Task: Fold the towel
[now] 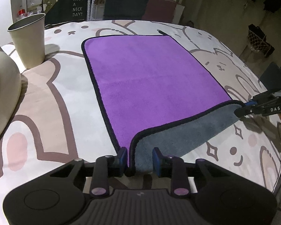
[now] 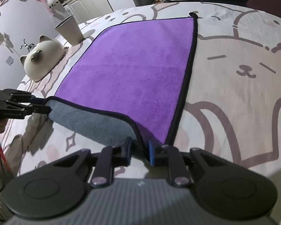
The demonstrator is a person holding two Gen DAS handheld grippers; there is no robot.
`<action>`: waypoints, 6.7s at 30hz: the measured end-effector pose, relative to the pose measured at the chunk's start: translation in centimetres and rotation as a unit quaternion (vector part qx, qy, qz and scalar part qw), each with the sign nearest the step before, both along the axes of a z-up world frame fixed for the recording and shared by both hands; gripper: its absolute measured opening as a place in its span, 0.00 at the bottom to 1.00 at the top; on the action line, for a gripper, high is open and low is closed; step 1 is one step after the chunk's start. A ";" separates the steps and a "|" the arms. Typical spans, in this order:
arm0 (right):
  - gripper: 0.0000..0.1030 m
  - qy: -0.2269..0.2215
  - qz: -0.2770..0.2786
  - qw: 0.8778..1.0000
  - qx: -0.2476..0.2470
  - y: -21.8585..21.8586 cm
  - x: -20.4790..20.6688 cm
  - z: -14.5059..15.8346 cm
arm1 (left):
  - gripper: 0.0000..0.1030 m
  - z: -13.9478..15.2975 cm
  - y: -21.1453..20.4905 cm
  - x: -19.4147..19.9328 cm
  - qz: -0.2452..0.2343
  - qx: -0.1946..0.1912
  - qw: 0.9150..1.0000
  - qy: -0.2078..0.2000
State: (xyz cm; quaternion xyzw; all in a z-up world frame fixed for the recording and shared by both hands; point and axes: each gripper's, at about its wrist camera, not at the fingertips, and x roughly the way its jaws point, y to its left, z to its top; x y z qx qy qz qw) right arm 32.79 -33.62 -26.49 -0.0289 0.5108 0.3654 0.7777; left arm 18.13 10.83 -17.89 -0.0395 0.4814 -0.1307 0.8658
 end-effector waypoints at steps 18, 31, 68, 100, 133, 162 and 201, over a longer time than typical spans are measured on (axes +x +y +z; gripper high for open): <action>0.05 -0.022 -0.005 1.000 -0.008 0.3 0.0 1.0 | 0.04 1.3 -0.3 0.4 0.014 0.022 0.999 -0.032; 0.05 -0.067 -0.039 0.997 0.013 1.1 3.6 3.6 | 0.04 3.4 -0.1 4.1 0.057 0.044 0.995 -0.073; 0.05 -0.116 -0.071 0.991 -0.004 7.5 19.7 5.6 | 0.04 4.3 3.2 20.5 0.105 0.067 0.989 -0.086; 0.38 -0.116 -0.105 0.987 -0.035 10.5 23.7 2.2 | 0.41 1.5 4.2 23.8 0.130 0.073 0.988 -0.033; 1.00 -0.151 -0.137 0.979 -0.009 6.6 11.4 10.5 | 1.00 10.5 -0.5 12.9 0.163 0.070 0.981 -0.074; 1.00 -0.172 -0.115 0.978 0.042 1.5 -3.3 16.1 | 1.00 16.8 -5.9 -1.8 0.156 0.070 0.977 -0.124; 1.00 -0.196 -0.103 0.972 0.074 -2.3 -13.4 16.0 | 1.00 17.7 -8.4 -13.9 0.159 0.094 0.964 -0.193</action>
